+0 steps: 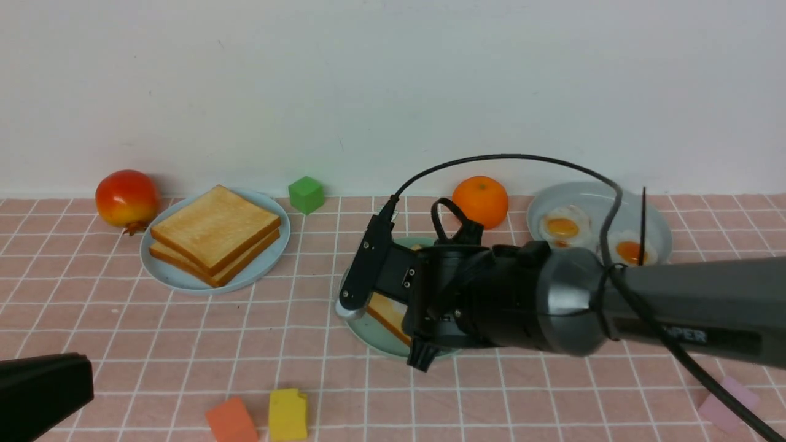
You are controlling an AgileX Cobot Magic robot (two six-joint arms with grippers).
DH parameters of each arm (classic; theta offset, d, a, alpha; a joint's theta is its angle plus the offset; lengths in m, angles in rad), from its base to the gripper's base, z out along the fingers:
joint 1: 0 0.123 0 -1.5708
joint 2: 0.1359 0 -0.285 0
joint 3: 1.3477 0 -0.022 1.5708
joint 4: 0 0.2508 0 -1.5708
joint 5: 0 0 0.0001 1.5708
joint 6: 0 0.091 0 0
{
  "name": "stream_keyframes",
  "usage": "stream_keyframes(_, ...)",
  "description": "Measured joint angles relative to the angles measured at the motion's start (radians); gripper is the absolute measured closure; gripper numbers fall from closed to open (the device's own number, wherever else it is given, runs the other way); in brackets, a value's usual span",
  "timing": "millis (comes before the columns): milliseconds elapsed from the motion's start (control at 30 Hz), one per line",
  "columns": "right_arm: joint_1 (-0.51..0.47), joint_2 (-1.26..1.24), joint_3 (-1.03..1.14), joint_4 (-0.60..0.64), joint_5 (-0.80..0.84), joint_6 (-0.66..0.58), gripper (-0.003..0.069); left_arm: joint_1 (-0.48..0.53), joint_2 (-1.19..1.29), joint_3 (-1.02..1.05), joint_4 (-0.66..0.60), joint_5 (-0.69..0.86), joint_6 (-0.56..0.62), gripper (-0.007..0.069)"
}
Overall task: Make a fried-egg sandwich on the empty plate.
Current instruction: Use the right arm to place the fried egg on the slice of bread in the middle, then use the left arm to grab a slice of bread
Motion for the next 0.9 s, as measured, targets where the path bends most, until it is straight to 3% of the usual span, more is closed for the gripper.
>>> stream_keyframes(200,0.139,-0.232,0.0,0.1,0.221,0.012,0.0204,0.0,0.023,0.004,0.001,0.014,0.0,0.062)
stream_keyframes(333,0.23,-0.484,0.0,0.259,0.464,0.027,0.0379,0.0,0.141,-0.005,-0.001,0.074,-0.001,0.062)
stream_keyframes(533,0.234,-0.785,0.0,0.439,0.542,0.058,0.0657,0.013,0.456,-0.118,0.01,0.113,-0.004,0.0638)
stream_keyframes(700,0.235,-0.991,0.0,0.495,0.562,0.084,0.067,0.179,0.742,-0.302,0.0,0.142,0.058,0.0638)
stream_keyframes(900,0.235,-1.185,0.0,0.548,0.577,0.083,0.0665,0.436,1.1,-0.597,-0.175,0.282,0.268,0.0638)
